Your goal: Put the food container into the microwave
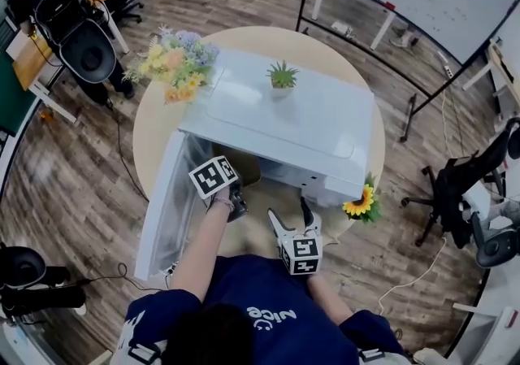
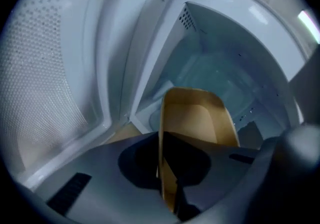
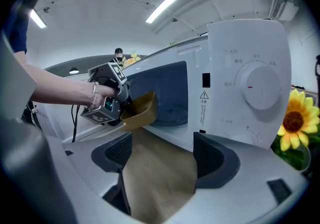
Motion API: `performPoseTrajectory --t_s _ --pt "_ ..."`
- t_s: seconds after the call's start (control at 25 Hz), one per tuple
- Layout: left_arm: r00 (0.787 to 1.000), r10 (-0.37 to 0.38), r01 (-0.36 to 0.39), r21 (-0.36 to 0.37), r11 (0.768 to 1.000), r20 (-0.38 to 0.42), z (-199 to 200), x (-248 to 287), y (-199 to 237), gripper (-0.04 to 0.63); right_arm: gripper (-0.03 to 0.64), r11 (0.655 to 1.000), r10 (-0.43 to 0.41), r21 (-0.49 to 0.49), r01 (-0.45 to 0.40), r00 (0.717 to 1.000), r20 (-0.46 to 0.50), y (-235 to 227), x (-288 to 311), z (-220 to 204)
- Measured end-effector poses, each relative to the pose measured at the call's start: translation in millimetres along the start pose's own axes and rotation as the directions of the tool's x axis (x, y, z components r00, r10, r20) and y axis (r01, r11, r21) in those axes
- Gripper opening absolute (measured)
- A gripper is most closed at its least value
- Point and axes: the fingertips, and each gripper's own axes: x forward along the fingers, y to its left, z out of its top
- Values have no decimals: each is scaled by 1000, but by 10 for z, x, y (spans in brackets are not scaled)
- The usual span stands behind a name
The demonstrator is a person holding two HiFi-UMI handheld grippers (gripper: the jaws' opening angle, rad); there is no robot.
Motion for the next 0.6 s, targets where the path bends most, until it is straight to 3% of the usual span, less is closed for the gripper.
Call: performPoseTrajectory --t_s 0.08,0.4,0.6 --pt "1000 7 -6 -41 999 22 23 61 -25 5 377 1000 1 2 -1 1000 0 -35 -4 -3" --pt "994 4 5 -79 997 105 128 171 -139 5 377 1000 -6 13 6 1000 -24 -115 -32 -76" --pt "989 -40 54 -96 994 143 208 230 -256 5 377 1000 -16 26 17 999 -42 -189 -20 -118"
